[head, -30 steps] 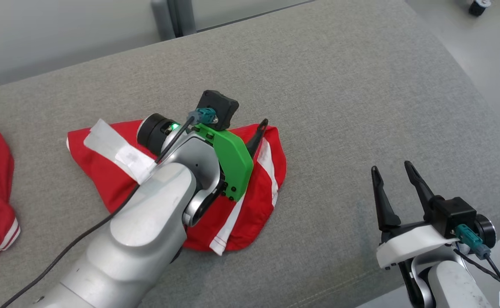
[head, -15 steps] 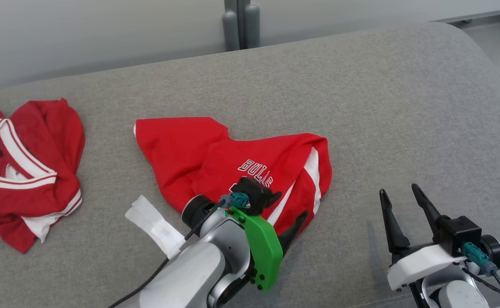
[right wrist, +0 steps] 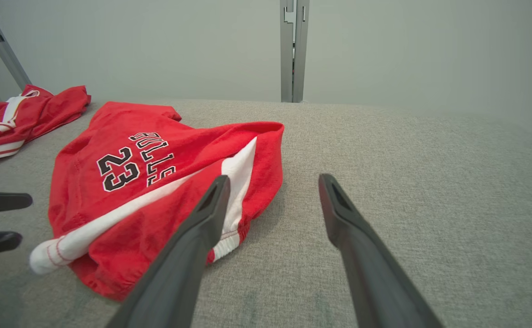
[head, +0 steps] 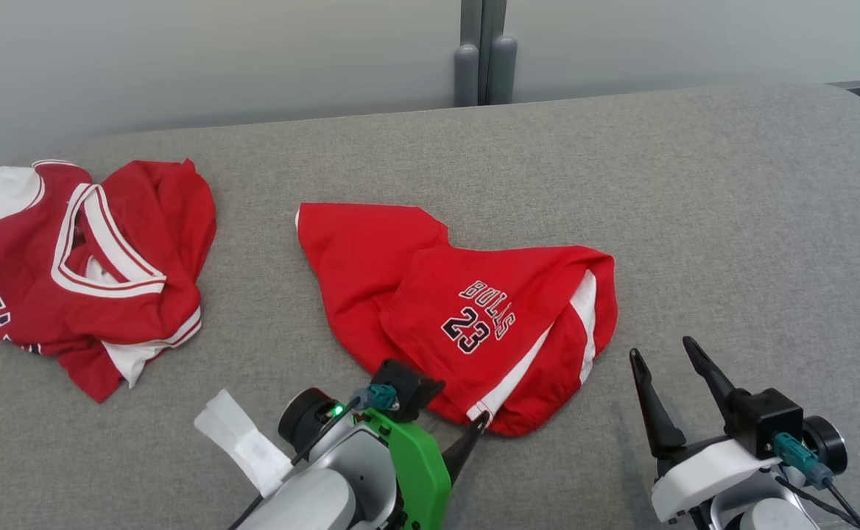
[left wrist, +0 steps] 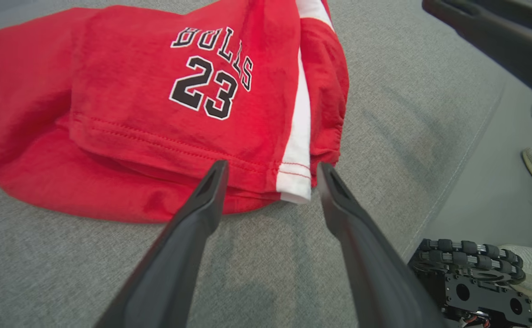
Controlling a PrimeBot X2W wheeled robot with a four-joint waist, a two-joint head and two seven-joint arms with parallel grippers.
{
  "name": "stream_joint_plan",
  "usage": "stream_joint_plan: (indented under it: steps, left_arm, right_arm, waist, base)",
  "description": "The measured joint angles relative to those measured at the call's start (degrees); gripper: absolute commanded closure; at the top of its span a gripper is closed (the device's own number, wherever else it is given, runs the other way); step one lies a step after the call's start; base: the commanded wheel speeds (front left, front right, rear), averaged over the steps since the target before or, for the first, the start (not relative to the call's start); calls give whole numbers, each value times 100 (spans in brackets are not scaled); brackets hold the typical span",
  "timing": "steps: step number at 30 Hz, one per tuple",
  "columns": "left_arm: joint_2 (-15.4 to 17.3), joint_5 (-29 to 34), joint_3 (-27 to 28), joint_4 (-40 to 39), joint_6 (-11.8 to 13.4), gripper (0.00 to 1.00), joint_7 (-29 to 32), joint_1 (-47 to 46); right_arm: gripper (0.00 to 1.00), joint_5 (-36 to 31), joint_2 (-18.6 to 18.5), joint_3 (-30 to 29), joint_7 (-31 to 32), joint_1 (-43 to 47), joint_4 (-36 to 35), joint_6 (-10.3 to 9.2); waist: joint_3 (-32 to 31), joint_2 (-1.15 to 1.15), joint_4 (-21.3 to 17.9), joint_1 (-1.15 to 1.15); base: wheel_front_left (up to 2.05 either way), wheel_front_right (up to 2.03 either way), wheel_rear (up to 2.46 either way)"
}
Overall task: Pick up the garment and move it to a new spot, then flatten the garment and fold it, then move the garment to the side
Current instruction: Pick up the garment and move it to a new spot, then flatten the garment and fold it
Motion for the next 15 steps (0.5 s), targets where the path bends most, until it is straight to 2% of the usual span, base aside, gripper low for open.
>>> stream_joint_plan:
  steps: [10,15]
  left_arm:
    - [5,54,-146,-63,10,0,-41,34]
    - [19,129,-148,-45,91,0,-66,56]
  right_arm:
    - [0,-8,8,9,0,-7,29,32]
    - [0,-8,9,2,0,-8,31,32]
  waist:
    - [55,0,-161,0]
    - [90,0,-252,0]
  base:
    - [0,0,0]
    - [0,0,0]
